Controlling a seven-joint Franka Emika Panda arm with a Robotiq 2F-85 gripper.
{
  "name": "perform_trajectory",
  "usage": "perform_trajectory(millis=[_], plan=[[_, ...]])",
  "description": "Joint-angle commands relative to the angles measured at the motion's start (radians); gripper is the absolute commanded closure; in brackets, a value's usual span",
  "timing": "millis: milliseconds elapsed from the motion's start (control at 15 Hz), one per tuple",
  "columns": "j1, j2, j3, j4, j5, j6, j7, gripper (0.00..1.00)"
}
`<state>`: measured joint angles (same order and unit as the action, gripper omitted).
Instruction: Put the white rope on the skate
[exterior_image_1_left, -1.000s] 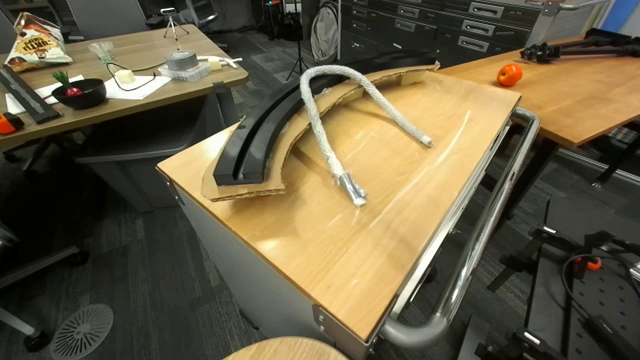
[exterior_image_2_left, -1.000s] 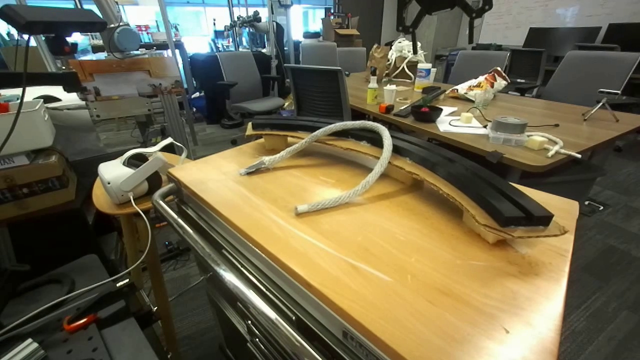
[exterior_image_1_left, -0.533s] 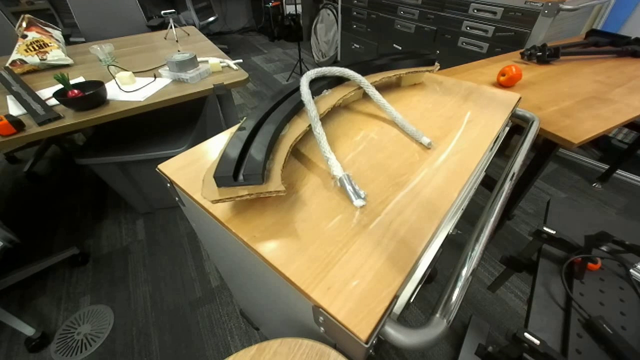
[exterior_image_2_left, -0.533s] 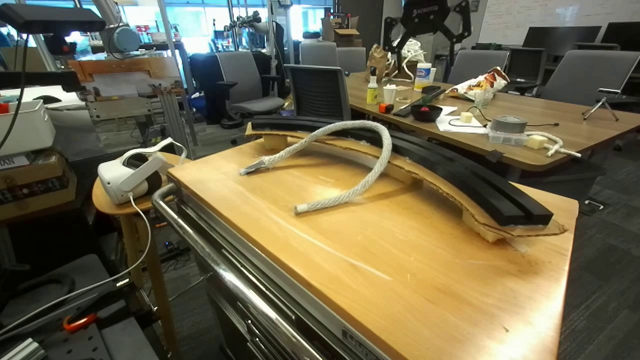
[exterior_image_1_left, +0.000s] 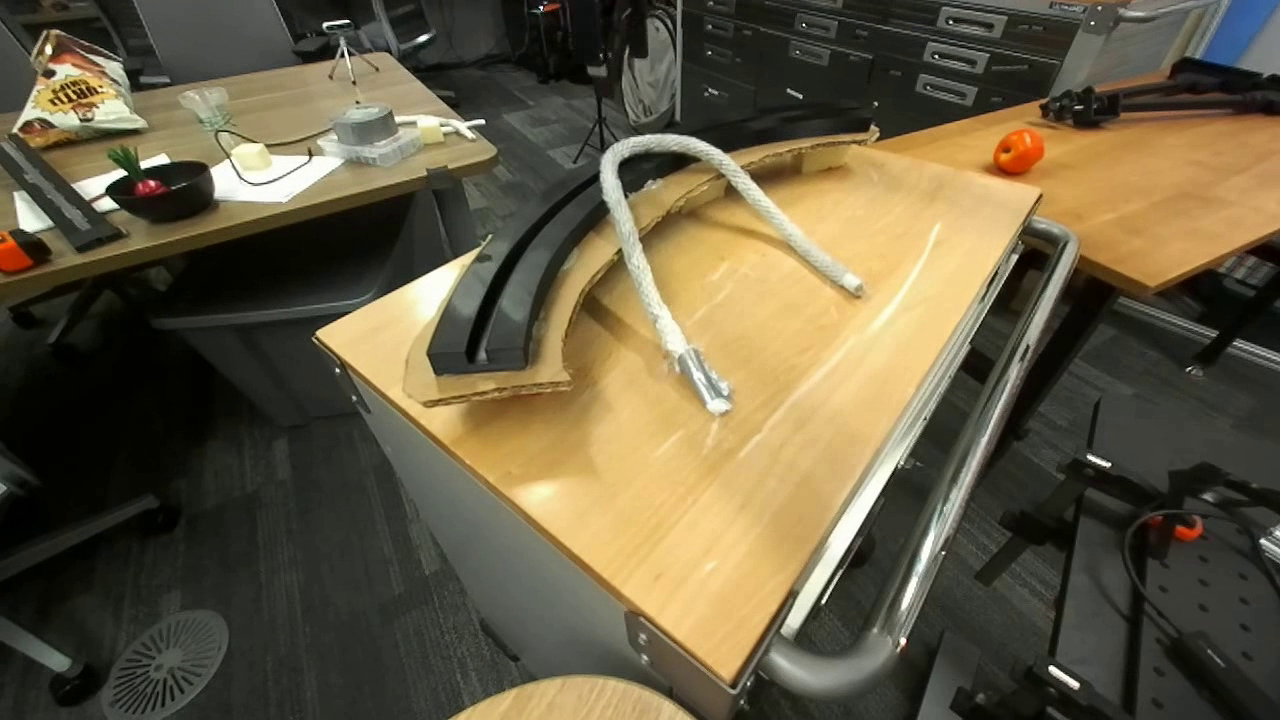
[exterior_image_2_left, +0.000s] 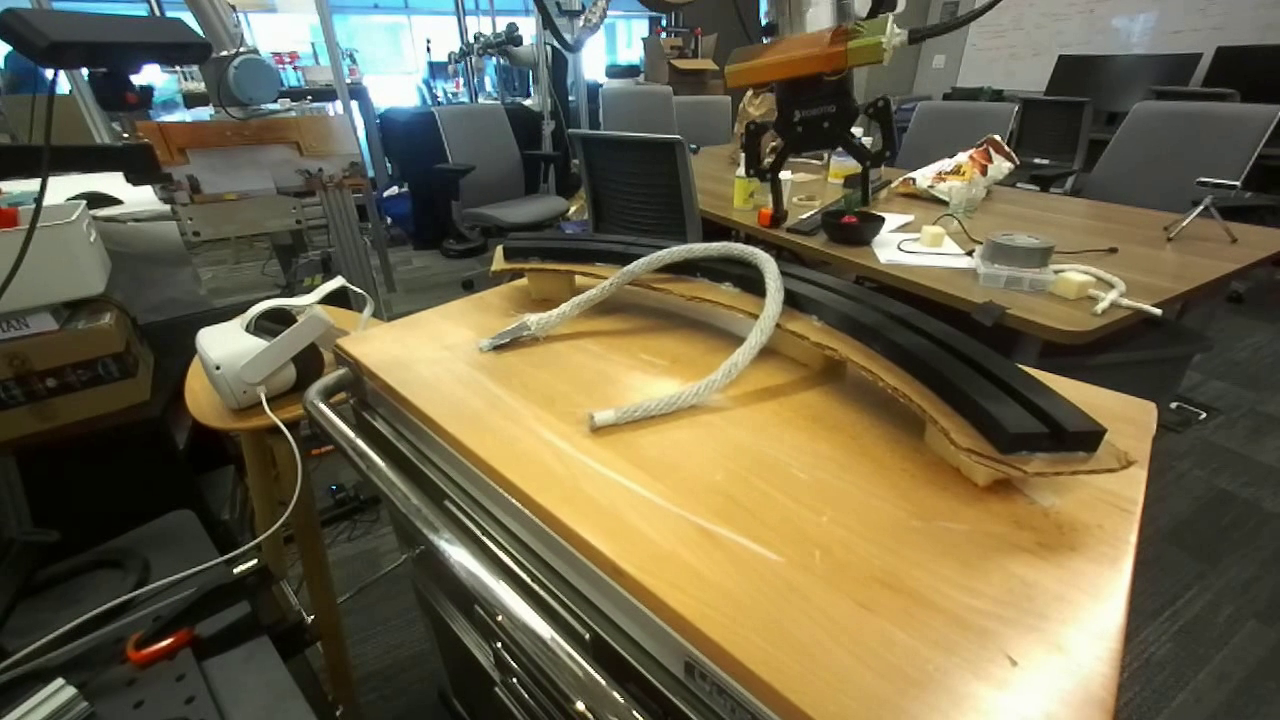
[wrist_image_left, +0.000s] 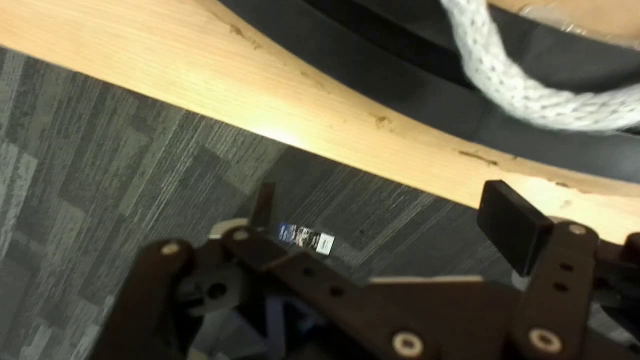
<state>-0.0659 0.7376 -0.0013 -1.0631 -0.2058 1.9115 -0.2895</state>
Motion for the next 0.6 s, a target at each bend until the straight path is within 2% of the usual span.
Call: perform_trajectory(millis=[0,67,133,533], plan=[[-0.008,-0.127,-0.013,-0.239,0.006,0.246,0.052,0.0],[-0.019,-0.141,-0.007,-0.286,0.016,0.269,0.029,0.0],[-0.001,-0.054,-0.016,-0.133,0.008,0.182,0.024,0.0],[-0.002,-0.055,-0.017,-0.152,0.007,0.192,0.025,0.0]])
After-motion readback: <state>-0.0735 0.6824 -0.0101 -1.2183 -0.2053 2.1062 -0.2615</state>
